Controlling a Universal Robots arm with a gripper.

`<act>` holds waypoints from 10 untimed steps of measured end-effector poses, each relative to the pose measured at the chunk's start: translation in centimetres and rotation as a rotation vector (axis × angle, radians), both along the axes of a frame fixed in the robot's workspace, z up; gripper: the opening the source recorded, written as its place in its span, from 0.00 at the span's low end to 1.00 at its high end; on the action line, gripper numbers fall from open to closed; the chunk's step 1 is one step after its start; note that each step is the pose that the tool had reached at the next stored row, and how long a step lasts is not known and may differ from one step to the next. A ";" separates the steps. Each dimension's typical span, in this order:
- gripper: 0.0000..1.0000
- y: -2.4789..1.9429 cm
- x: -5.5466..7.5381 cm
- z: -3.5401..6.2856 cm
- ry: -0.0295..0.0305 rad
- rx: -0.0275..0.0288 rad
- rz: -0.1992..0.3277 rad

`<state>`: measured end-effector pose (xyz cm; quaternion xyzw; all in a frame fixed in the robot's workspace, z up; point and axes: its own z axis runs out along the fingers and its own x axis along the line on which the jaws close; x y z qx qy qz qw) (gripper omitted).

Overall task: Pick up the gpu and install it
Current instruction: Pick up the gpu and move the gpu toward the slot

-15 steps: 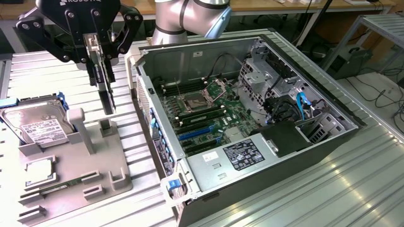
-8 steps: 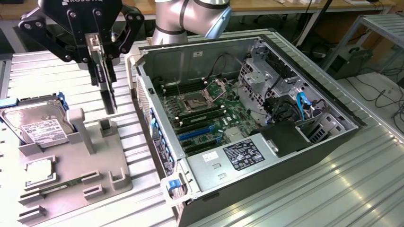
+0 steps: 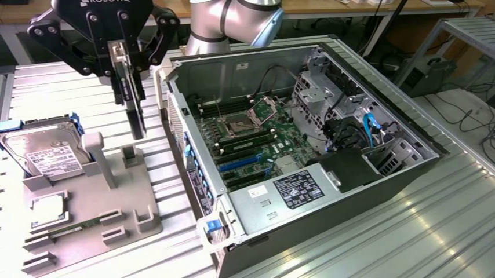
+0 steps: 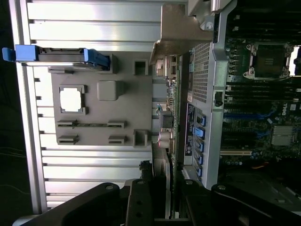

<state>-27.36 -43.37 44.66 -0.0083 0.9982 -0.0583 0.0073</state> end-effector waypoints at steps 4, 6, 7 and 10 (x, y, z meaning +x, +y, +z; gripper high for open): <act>0.28 0.00 0.2 0.00 0.0000 0.0000 0.000; 0.28 0.00 0.3 -0.01 -0.0001 0.0001 0.000; 0.28 0.00 0.4 0.00 0.0000 0.0000 0.000; 0.28 0.00 0.5 0.00 0.0000 0.0000 0.000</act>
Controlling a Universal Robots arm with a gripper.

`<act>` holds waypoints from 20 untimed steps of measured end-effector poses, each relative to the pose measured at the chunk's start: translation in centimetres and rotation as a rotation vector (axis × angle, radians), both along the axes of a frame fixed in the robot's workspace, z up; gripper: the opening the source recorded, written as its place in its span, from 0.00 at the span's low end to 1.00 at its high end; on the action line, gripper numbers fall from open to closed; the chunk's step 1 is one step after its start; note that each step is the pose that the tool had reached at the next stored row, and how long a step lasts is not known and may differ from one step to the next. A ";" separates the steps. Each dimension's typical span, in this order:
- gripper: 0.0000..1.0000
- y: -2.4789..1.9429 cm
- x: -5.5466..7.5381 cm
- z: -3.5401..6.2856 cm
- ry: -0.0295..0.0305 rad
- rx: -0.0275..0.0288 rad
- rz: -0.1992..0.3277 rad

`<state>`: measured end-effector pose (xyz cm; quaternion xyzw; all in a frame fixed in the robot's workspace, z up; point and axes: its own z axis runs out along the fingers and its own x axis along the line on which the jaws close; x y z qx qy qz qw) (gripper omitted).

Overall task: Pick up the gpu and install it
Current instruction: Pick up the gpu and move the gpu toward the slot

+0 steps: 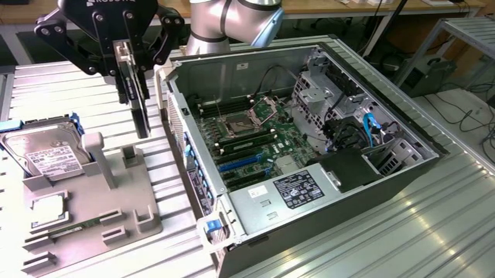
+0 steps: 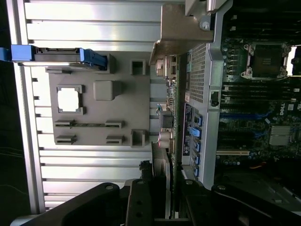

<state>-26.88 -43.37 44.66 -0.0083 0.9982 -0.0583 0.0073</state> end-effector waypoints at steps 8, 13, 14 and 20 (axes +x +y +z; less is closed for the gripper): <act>0.28 0.00 0.3 0.00 0.0000 0.0000 0.000; 0.28 0.00 0.5 0.00 0.0000 0.0000 0.000; 0.28 0.00 0.6 0.00 0.0000 0.0000 0.000; 0.28 0.00 0.7 0.00 0.0000 0.0000 0.000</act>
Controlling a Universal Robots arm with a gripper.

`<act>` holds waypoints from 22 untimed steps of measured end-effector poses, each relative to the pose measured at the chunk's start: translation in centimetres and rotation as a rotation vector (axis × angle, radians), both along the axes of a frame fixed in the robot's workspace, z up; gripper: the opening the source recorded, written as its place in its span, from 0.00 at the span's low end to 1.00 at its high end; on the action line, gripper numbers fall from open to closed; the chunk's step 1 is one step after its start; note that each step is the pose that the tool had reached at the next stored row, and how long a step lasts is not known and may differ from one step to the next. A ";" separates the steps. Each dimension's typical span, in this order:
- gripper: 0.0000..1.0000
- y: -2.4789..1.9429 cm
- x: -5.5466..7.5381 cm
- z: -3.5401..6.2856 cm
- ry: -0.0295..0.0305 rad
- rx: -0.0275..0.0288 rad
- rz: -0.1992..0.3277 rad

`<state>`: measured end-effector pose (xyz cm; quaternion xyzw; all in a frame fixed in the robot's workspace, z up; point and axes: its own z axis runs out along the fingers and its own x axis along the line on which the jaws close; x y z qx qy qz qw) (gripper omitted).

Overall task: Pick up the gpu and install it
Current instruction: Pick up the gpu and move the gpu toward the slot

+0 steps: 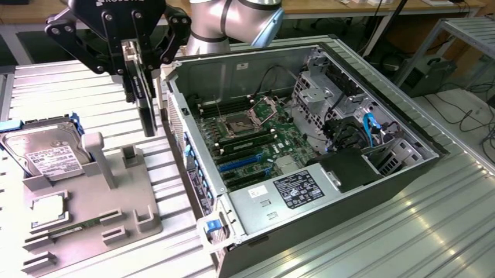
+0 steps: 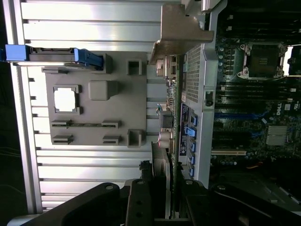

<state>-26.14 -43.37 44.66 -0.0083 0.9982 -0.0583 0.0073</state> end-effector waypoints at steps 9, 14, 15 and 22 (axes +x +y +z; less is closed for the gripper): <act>0.28 0.00 0.4 0.00 0.0000 0.0000 0.000; 0.28 0.00 0.6 0.00 0.0000 0.0001 0.000; 0.28 0.00 0.7 0.00 0.0001 0.0000 0.000; 0.28 0.00 0.9 0.00 0.0000 0.0000 0.000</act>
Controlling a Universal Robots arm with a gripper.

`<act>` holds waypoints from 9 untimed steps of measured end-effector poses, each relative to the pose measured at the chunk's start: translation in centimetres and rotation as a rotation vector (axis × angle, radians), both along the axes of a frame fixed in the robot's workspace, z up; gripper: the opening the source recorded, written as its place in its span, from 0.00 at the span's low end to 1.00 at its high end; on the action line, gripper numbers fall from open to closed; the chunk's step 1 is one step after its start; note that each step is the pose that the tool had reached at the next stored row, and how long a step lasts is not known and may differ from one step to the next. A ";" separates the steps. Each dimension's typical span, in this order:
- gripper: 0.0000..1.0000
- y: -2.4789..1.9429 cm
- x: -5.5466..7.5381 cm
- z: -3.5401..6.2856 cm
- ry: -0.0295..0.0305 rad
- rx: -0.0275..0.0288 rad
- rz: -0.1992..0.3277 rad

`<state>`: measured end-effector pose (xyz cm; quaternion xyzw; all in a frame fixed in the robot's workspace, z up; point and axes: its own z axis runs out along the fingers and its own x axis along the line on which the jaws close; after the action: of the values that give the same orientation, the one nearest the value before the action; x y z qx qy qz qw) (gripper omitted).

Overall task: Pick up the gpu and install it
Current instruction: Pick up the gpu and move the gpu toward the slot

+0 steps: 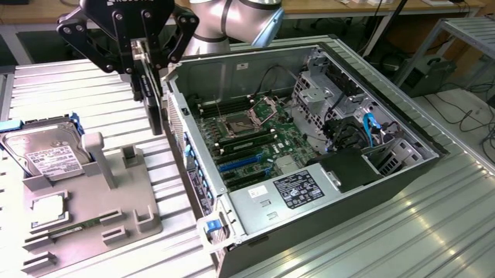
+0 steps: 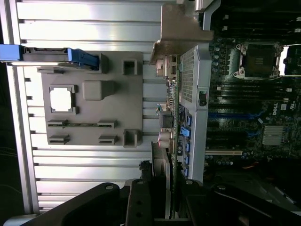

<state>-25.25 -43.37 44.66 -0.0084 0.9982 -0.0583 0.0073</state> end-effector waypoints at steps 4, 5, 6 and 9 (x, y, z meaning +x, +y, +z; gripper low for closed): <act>0.28 0.00 0.1 0.00 0.0000 0.0001 0.000; 0.28 0.00 0.2 0.00 0.0000 0.0000 0.000; 0.28 0.00 0.2 0.00 0.0000 0.0000 0.000; 0.28 0.00 0.4 0.00 0.0000 0.0000 0.000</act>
<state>-24.88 -43.38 44.66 -0.0083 0.9982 -0.0583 0.0073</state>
